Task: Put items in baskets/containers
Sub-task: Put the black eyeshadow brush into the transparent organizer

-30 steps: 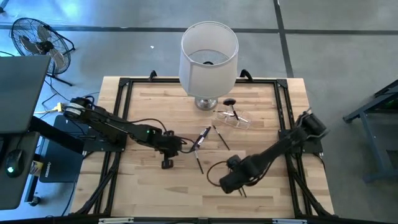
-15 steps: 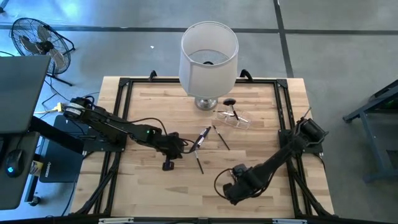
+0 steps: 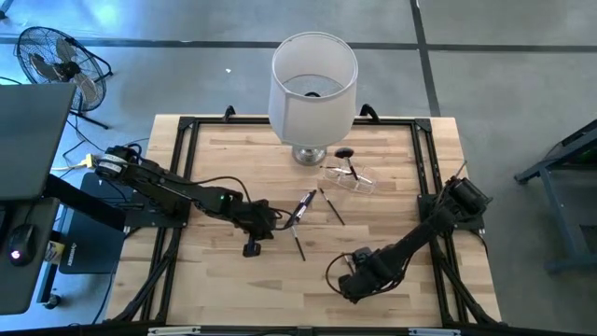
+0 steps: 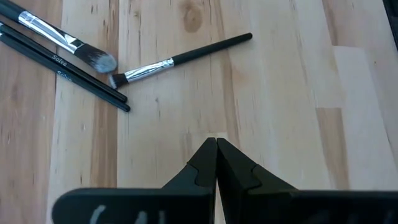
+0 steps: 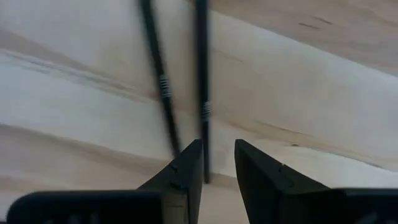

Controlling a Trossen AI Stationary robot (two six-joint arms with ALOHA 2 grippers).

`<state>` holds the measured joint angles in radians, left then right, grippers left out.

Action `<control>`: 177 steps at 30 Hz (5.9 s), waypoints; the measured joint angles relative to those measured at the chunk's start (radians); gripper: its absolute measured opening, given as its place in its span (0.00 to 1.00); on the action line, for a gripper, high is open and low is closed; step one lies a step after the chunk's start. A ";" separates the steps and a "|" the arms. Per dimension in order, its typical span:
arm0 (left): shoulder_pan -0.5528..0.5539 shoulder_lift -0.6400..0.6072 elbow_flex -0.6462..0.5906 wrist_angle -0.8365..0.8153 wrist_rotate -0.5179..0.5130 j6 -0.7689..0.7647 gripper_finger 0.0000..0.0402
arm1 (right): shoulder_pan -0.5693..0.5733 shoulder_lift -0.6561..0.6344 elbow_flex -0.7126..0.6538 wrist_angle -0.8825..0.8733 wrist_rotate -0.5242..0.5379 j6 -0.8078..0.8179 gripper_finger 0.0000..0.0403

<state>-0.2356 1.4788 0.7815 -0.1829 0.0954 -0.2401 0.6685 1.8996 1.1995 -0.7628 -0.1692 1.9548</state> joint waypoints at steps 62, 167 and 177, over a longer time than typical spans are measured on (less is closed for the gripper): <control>0.063 0.549 0.415 0.180 -0.102 0.410 0.25 | -0.270 -0.002 -0.116 0.150 0.405 -1.204 0.00; 0.196 0.610 0.803 -0.386 0.507 -0.118 0.00 | -0.140 -0.143 -0.114 0.154 0.651 -1.509 0.35; 0.197 0.610 0.803 -0.270 0.569 -0.288 0.00 | -0.165 -0.143 -0.114 0.154 0.618 -1.551 0.28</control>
<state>-0.0387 2.0884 1.5841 -0.4529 0.6640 -0.5279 0.5030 1.7565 1.0851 -0.6091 0.4492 0.4037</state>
